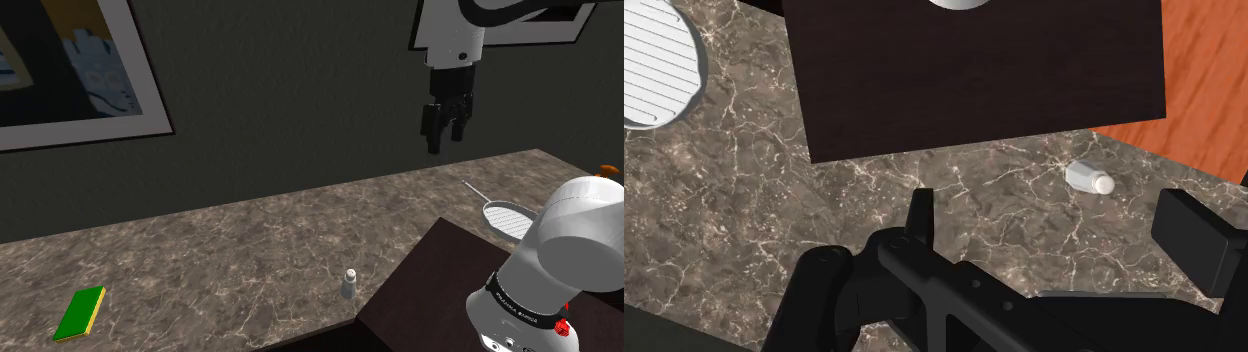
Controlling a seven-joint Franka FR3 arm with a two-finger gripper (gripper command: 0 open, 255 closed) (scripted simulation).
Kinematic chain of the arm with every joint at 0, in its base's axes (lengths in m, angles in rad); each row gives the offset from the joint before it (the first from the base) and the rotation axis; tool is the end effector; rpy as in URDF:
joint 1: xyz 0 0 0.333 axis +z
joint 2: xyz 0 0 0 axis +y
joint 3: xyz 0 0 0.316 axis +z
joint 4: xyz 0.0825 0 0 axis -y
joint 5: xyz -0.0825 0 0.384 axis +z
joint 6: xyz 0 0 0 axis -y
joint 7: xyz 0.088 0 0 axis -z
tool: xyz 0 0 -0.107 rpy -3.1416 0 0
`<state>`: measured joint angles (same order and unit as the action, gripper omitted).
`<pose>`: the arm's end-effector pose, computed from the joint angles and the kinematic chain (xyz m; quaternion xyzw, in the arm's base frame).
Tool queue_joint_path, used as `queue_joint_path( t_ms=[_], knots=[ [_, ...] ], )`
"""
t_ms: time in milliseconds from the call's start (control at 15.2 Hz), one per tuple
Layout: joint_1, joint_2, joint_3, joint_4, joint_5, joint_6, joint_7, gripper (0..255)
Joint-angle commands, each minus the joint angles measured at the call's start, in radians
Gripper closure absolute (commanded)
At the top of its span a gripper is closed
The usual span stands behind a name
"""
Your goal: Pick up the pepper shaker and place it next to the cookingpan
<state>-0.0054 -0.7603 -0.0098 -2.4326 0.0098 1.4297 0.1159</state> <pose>0.2921 -0.0039 0.5370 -0.9906 0.0632 0.1213 0.0020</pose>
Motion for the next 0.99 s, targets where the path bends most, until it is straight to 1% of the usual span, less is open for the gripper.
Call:
queue_joint_path(
  t_ms=[0,462,726,924],
  knots=[
    [0.0,0.0,0.0,0.0,0.0,0.0,0.0,0],
    [0.052,-0.002,0.079,-0.215,0.043,0.271,0.035,0],
    [0.086,0.043,0.13,-0.311,0.069,0.445,0.057,0],
    [0.111,0.105,0.172,-0.367,0.086,0.587,0.076,0]
  ],
)
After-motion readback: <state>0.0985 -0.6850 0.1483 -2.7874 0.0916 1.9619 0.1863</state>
